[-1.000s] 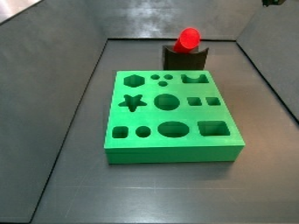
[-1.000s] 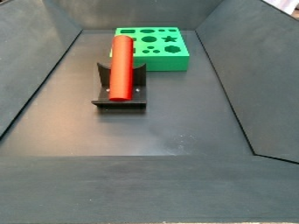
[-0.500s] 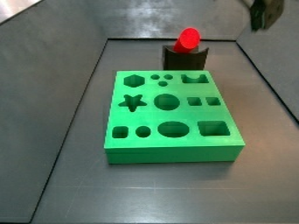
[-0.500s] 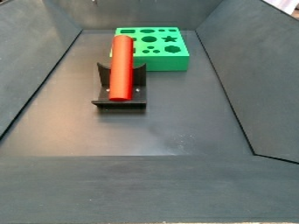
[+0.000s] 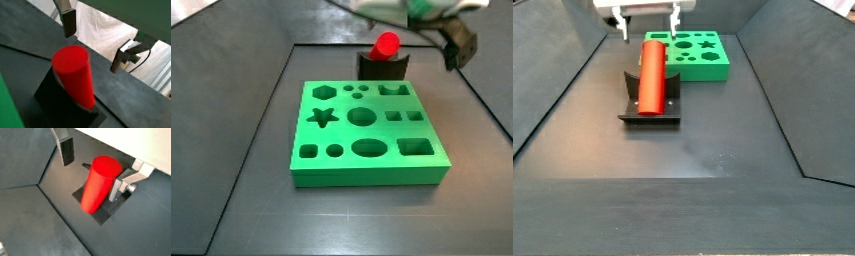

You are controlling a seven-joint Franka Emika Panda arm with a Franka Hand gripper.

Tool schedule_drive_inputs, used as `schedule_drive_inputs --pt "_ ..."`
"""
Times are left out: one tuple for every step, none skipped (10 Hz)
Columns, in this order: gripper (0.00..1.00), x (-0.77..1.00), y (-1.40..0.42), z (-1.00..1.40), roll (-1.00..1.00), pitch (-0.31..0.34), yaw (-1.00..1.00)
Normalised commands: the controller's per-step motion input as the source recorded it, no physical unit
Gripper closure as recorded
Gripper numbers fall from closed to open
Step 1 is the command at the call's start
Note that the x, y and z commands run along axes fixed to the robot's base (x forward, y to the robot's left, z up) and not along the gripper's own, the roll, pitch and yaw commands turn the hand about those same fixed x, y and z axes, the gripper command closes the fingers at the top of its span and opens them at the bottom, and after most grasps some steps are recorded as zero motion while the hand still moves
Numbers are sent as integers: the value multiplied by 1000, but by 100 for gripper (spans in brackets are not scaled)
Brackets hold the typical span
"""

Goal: Pick up the round object. Move up. Place the round object on the fixture. Regrasp the round object. Move to above the board. Insert the round object.
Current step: Regrasp the round object, then move to above the board.

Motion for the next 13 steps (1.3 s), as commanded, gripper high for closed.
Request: schedule_drive_inputs --pt "0 103 8 -820 80 -83 -38" --pt "0 95 6 -705 80 -66 -46" --pt "0 82 2 -489 73 -33 -46" --pt "0 79 -1 -333 68 -11 -42" --pt "0 78 -1 -176 71 7 -31" --pt "100 0 0 0 0 0 0" --pt "100 43 -76 1000 -340 -144 -109" --pt "100 41 -75 1000 -337 -137 -115" --pt "100 31 -64 1000 -307 -108 -125" --pt "100 21 -57 1000 -251 -85 -135" --pt "100 15 -55 1000 -220 -75 -133" --pt "100 7 -49 1000 -175 -43 -124" --pt "100 2 -45 1000 -152 -14 -116"
